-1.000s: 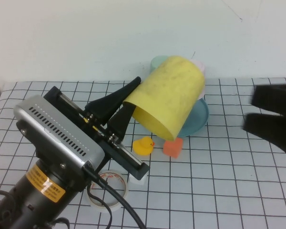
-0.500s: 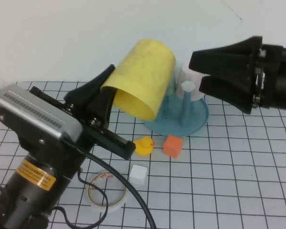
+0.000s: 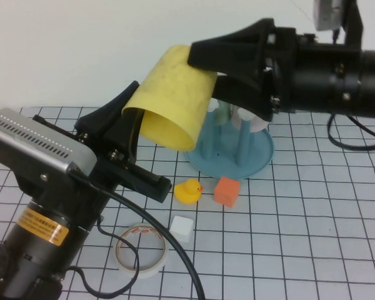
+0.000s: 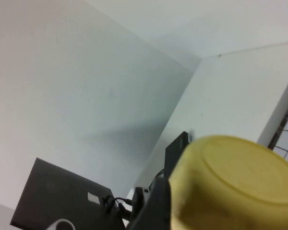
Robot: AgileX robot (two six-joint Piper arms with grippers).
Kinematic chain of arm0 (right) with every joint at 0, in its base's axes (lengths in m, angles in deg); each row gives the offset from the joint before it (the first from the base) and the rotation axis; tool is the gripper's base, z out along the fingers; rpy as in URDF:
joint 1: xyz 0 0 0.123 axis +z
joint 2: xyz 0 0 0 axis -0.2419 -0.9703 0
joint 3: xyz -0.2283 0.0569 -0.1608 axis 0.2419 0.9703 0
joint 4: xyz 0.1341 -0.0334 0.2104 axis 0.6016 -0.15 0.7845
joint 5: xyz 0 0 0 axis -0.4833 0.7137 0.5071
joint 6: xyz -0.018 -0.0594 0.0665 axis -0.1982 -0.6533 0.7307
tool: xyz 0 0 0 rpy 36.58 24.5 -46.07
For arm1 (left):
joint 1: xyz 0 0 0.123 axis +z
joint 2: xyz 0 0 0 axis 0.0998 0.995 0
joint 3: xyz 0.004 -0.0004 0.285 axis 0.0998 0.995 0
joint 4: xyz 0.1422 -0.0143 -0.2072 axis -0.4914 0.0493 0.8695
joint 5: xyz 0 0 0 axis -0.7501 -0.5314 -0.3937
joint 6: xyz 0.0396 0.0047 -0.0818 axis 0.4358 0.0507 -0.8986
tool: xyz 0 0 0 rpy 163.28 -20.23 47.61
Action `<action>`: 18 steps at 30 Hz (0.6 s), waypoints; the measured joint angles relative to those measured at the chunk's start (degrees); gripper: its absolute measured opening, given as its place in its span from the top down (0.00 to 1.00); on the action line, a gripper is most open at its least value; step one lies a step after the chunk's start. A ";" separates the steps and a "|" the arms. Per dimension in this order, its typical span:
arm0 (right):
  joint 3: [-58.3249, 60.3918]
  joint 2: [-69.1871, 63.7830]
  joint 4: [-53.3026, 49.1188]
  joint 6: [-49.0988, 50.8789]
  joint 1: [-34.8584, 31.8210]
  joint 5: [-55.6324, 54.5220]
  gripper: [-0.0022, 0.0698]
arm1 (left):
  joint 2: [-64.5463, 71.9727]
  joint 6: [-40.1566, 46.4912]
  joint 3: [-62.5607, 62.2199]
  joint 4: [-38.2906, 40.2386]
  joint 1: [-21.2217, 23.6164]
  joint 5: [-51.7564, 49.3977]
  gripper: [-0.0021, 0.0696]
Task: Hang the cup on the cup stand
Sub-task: Adjust the cup with two arms
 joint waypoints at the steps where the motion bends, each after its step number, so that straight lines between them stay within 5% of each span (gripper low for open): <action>1: -0.95 -0.67 0.00 0.00 0.13 0.00 0.01 | 0.00 -0.02 0.00 0.32 0.00 0.00 0.96; 18: -5.59 -5.25 0.09 0.22 3.26 -0.63 0.01 | 0.00 -0.11 0.00 2.33 0.00 0.00 0.96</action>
